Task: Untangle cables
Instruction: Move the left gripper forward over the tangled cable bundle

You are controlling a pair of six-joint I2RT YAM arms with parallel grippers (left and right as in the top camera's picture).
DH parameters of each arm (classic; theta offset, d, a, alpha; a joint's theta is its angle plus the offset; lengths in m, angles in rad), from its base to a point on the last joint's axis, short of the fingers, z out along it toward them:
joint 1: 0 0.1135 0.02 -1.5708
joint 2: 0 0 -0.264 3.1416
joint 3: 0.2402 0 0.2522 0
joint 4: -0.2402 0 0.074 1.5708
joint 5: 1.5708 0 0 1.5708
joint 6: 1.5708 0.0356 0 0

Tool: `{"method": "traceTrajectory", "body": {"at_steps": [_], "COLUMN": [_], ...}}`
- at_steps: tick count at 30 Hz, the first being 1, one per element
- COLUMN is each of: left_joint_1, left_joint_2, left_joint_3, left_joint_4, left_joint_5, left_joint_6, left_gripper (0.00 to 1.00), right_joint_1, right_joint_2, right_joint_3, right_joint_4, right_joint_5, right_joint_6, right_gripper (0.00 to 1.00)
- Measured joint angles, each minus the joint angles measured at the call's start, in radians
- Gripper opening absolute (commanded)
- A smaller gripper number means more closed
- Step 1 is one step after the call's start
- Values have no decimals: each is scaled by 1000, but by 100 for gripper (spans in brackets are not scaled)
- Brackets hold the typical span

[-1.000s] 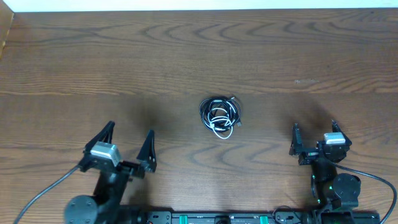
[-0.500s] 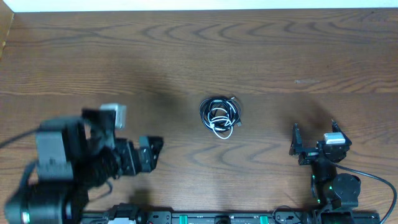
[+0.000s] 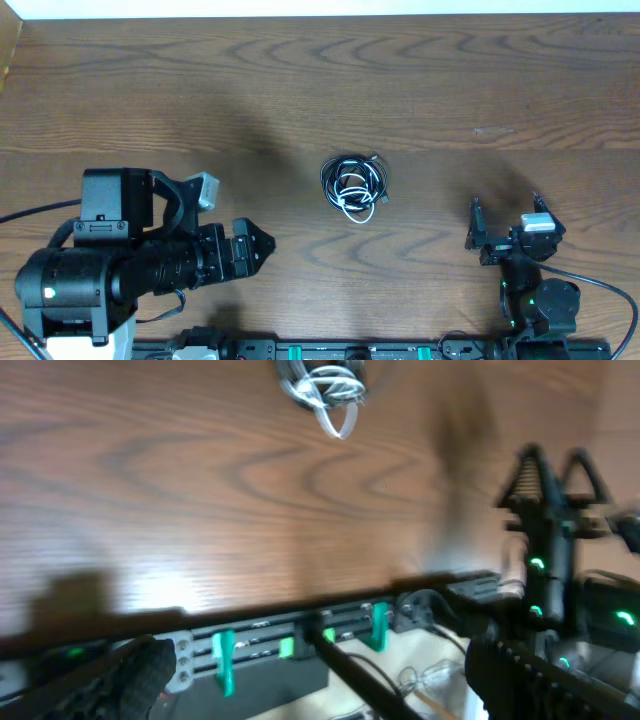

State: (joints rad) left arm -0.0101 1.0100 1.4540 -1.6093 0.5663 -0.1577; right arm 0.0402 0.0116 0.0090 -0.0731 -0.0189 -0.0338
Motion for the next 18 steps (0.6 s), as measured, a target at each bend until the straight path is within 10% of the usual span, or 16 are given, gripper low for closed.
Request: {"method": "traceTrajectory", "body": {"at_steps": [18], "left_joint_1": [0], "left_joint_2": [3], "left_joint_3": [-51], "left_joint_4": [0], "left_joint_5": [-125], "left_joint_6": [-82], "left_gripper": [98], "right_joint_1": [0], "right_joint_2": [0], "right_joint_3": [0], "right_joint_4": [0], "right_joint_5": [0], "right_joint_6": [0], "right_gripper": [99]}}
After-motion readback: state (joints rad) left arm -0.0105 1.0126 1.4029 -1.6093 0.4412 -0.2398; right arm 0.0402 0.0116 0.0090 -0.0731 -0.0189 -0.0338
